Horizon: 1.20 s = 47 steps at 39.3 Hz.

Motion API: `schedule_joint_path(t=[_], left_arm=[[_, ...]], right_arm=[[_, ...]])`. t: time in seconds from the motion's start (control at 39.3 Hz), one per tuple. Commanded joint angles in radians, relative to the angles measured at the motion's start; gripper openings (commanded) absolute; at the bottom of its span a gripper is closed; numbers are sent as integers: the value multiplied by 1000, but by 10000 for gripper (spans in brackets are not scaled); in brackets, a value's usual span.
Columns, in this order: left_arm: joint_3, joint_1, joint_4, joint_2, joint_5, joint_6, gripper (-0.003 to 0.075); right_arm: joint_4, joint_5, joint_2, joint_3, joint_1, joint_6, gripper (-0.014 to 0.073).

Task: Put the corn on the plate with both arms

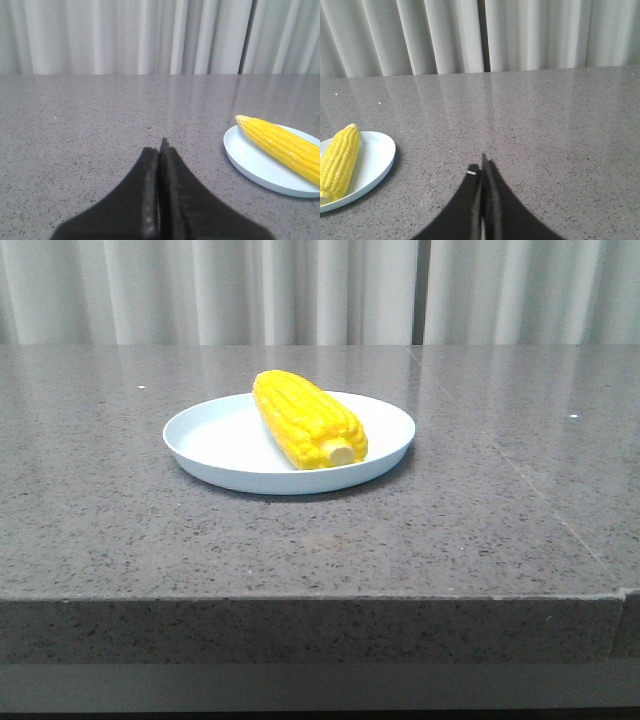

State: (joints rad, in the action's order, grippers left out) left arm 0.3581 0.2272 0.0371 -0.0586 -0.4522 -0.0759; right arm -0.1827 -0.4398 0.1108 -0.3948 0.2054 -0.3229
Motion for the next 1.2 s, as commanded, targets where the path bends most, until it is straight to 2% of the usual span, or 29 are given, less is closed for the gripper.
schedule_joint_path(t=[0.0,0.61,0.71,0.87,1.17], left_arm=[[27,-2,3,-11,75,-4,-20],[27,-2,3,-11,75,-4,-20],[0,-4,3,0,111,-4,-20],[-75,-67,-11,82,166,-4,-20],[-272,-208,-11,81,313,-4,-20]], right_arm=[[-23,88,10,-24,-6,13,-63],[-23,88,10,-24,-6,13,-63],[-23,88,10,-24,-6,13,-63],[-23,88,10,-24,-5,13,-63],[-22,89,10,-24,-5,13,-63]])
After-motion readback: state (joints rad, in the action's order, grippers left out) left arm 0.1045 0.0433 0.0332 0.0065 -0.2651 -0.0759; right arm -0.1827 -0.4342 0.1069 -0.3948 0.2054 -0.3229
